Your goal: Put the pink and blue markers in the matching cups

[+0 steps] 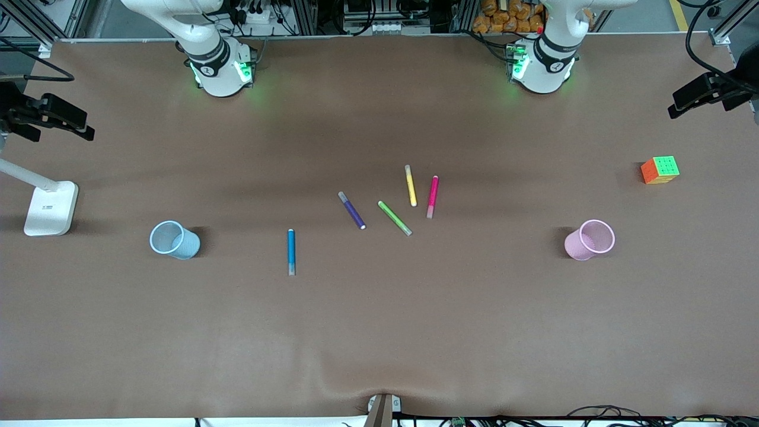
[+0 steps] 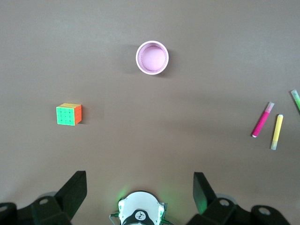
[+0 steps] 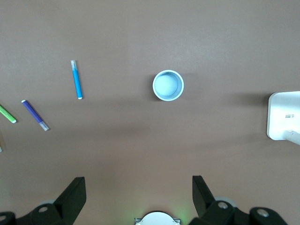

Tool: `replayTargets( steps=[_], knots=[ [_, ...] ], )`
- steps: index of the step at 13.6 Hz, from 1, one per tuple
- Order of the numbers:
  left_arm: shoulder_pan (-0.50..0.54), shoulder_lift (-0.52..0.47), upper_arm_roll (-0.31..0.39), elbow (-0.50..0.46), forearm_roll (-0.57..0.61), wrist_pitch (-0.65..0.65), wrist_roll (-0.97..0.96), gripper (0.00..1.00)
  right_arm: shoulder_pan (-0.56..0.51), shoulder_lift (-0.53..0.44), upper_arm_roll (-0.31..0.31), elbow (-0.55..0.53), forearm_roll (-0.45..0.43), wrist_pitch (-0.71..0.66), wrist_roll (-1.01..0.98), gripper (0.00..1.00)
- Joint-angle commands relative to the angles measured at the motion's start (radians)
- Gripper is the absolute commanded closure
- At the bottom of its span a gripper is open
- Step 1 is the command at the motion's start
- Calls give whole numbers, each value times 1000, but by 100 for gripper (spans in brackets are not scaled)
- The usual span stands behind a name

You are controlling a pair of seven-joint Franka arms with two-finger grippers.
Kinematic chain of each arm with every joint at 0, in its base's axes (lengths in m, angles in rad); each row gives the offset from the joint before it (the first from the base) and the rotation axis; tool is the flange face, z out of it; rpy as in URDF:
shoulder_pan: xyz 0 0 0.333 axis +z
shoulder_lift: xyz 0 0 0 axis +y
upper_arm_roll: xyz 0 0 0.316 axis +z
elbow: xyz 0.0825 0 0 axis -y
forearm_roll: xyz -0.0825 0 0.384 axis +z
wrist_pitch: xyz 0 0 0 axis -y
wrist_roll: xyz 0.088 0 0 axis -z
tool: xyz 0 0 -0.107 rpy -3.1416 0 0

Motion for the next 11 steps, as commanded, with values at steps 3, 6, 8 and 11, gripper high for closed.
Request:
replayTargets(
  steps=[3, 6, 8, 11],
  knots=[
    [-10, 32, -9, 52, 4, -30, 12, 0, -2, -15, 2, -10, -3, 3, -4, 0],
    [-23, 80, -71, 45, 3, -71, 10, 0, -1, -16, 2, -10, -3, 3, -4, 0],
    [-27, 95, -87, 23, 1, -68, -6, 0, -2, -16, 2, -10, -3, 3, -4, 0],
    [-17, 114, -115, -37, 1, -27, -46, 0, -1, -15, 2, -11, -3, 3, -6, 0]
  ],
)
